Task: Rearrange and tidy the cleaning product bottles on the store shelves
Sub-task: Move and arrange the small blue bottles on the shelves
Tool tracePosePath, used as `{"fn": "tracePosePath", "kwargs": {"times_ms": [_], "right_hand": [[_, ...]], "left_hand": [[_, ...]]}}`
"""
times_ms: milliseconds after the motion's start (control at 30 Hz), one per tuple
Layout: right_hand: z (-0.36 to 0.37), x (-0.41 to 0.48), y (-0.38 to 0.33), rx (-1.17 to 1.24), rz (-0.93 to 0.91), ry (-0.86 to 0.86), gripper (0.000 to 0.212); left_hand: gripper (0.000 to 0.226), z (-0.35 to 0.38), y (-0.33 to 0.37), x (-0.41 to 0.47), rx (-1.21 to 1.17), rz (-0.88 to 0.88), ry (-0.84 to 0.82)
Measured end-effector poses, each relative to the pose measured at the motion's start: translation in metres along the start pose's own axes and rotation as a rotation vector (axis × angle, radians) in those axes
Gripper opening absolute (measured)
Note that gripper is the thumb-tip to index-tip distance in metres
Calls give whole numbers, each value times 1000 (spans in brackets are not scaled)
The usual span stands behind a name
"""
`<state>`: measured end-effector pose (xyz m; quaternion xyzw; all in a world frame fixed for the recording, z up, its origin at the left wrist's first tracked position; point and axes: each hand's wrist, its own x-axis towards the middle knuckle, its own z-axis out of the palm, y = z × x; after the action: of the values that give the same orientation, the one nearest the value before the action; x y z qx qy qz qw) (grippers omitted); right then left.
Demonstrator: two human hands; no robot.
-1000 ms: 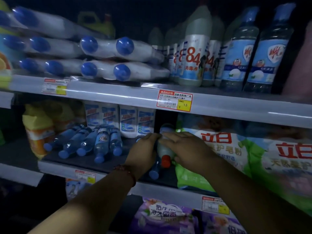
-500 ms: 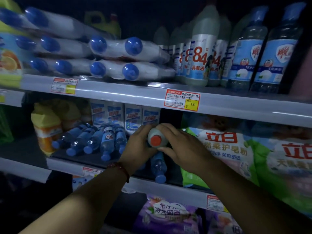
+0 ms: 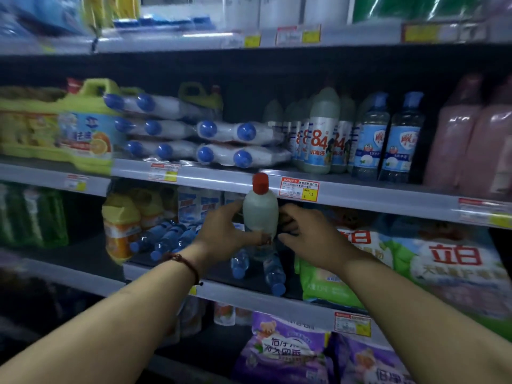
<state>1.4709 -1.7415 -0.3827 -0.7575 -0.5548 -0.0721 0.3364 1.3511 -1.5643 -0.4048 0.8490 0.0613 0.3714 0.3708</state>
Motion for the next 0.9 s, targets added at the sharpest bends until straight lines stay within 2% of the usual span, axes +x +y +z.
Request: {"fn": "tracePosePath", "kwargs": {"times_ms": [167,333,600,733,900], "right_hand": [[-18,-8,-31,299,141,-24,43],[-54,-19,-58,529,146,-61,48],[-92,-4,-58,527,142,254,36],[-116,0,-43,457,166,320,36],[-139,14,-25,489,202,337,33]], "left_hand": [[37,-29,51,-9,-292,-75,-164],[36,-42,90,-3,-487,-88,-131],[31,-20,145,35,-561,-38,-74],[27,-6,155,58,-532,-89,-149],[24,13,156,87,-475,-90,-186]]}}
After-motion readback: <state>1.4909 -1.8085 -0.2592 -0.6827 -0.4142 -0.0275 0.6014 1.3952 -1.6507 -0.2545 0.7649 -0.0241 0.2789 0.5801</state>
